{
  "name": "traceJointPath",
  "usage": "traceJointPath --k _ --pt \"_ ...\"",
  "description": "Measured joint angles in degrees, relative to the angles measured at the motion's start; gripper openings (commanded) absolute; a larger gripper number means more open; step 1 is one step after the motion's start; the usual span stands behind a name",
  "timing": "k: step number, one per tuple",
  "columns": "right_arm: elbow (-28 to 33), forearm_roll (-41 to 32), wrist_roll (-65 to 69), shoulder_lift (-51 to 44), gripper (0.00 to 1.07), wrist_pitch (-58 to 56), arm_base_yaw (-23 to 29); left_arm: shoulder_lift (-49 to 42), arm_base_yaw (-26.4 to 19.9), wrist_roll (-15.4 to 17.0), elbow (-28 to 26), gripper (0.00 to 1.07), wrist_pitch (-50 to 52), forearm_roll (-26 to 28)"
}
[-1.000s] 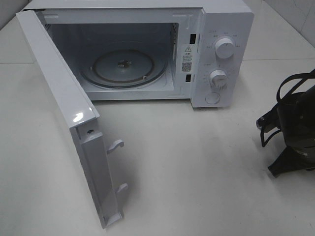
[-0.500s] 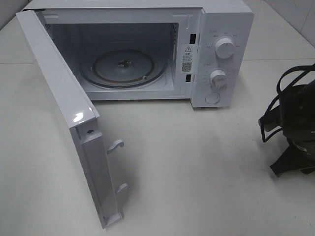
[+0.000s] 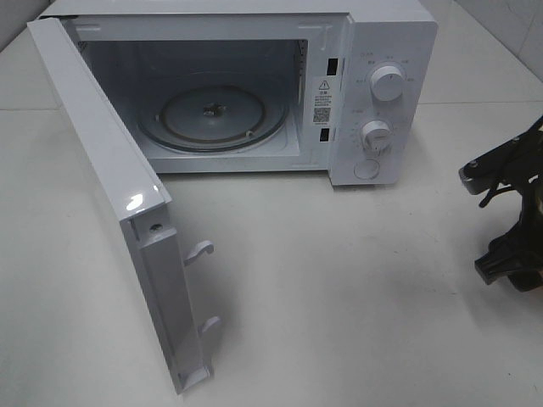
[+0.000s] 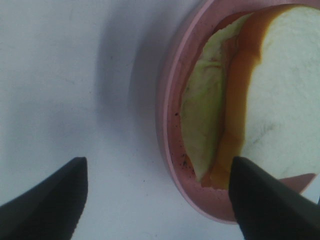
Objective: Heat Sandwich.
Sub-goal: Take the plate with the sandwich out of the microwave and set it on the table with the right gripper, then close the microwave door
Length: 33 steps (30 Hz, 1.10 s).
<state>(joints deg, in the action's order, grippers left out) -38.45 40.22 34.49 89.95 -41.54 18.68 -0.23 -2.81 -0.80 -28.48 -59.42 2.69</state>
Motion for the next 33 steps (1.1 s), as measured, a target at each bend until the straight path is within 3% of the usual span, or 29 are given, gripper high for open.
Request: traceJointPath --k 6,10,15,24,33 --pt "0.00 -6.82 -9.00 -8.19 0.81 -1.78 0.00 0.00 0.00 0.00 0.00 1.03 0.00 0.00" --pt "0.00 -16.10 -18.39 -18.16 0.79 -3.78 0.00 0.00 0.00 0.00 0.00 1.03 0.00 0.00" --pt "0.00 -22.57 -24.01 -25.78 0.77 -6.70 0.00 0.00 0.00 0.00 0.00 1.03 0.00 0.00" --pt "0.06 -28.42 -29.05 -39.42 0.76 -13.06 0.00 0.00 0.00 0.00 0.00 1.03 0.00 0.00" --pt "0.06 -28.71 -29.16 -50.31 0.76 -20.23 0.00 0.00 0.00 0.00 0.00 1.03 0.00 0.00"
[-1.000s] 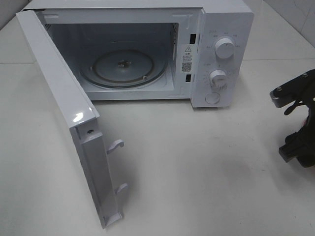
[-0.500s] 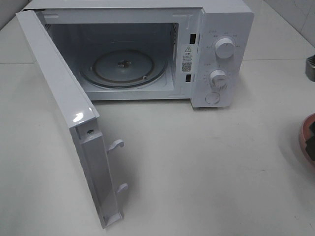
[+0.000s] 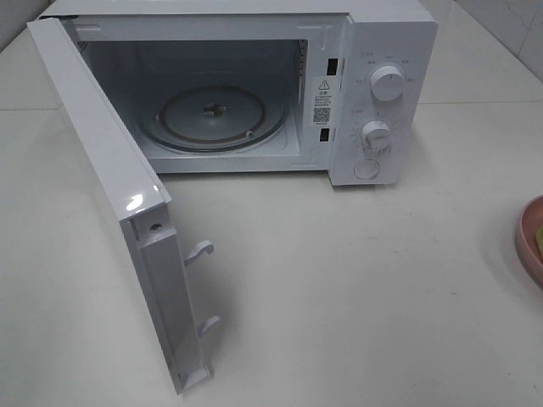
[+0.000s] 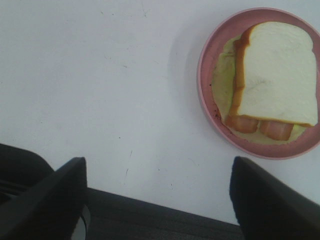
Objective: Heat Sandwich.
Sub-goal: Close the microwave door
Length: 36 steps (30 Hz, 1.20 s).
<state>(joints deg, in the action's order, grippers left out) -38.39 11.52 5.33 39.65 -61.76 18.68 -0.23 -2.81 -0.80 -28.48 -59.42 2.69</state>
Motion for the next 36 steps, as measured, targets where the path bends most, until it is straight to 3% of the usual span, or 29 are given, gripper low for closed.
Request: traceJointPath --k 14,27,36 --pt "2.29 -0.29 0.00 -15.58 0.76 -4.76 0.00 0.00 0.00 0.00 0.00 1.03 0.00 0.00" --pt "9.05 -4.64 -1.09 -30.14 0.76 0.80 -7.79 0.00 0.00 0.00 0.00 1.03 0.00 0.00" --pt "9.51 -5.90 -2.41 -36.96 0.76 1.66 -11.80 0.00 0.00 0.00 0.00 1.03 0.00 0.00"
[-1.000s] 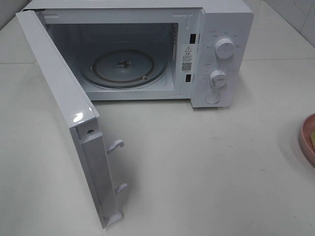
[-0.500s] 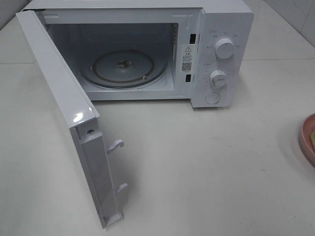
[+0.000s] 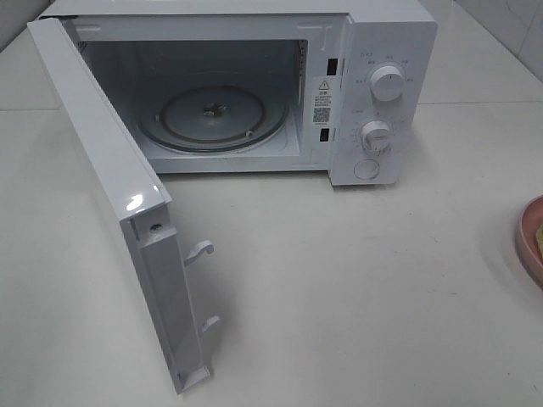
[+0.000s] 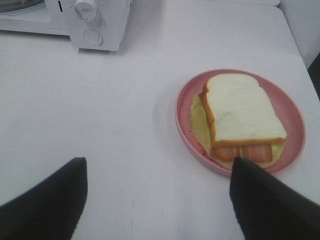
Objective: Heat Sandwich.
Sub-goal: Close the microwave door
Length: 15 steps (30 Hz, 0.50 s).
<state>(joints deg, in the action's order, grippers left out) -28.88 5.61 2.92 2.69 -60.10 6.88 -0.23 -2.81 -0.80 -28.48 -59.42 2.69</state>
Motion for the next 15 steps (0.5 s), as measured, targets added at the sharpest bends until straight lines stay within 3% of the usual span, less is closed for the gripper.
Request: traceJointPath --k 15 --pt "0.00 -0.11 -0.11 -2.86 0.76 0.00 -0.46 0.00 0.00 0.00 0.00 1.03 0.00 0.00"
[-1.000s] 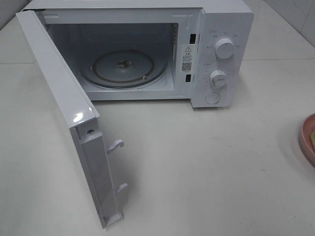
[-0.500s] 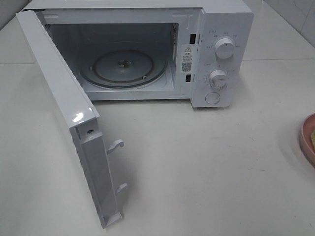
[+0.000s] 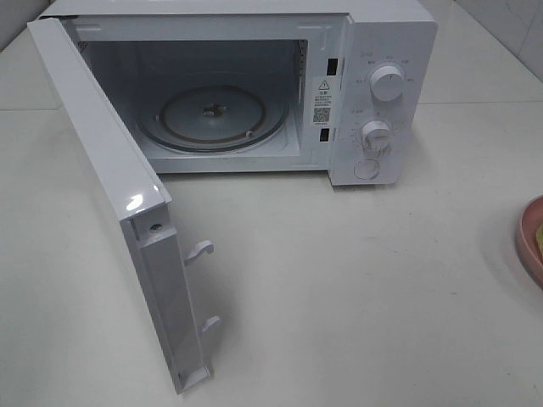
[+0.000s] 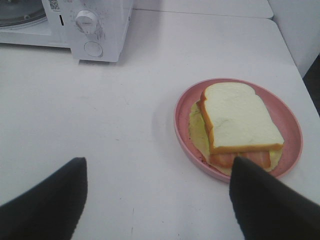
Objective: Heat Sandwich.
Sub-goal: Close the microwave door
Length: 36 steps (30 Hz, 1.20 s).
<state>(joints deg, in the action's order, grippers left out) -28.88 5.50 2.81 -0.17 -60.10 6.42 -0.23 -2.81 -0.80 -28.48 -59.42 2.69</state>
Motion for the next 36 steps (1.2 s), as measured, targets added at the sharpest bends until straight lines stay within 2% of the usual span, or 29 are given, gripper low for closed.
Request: traceJointPath --k 36 --pt "0.00 0.00 0.00 0.00 0.76 0.06 0.00 0.00 0.00 0.00 0.00 1.03 0.00 0.00"
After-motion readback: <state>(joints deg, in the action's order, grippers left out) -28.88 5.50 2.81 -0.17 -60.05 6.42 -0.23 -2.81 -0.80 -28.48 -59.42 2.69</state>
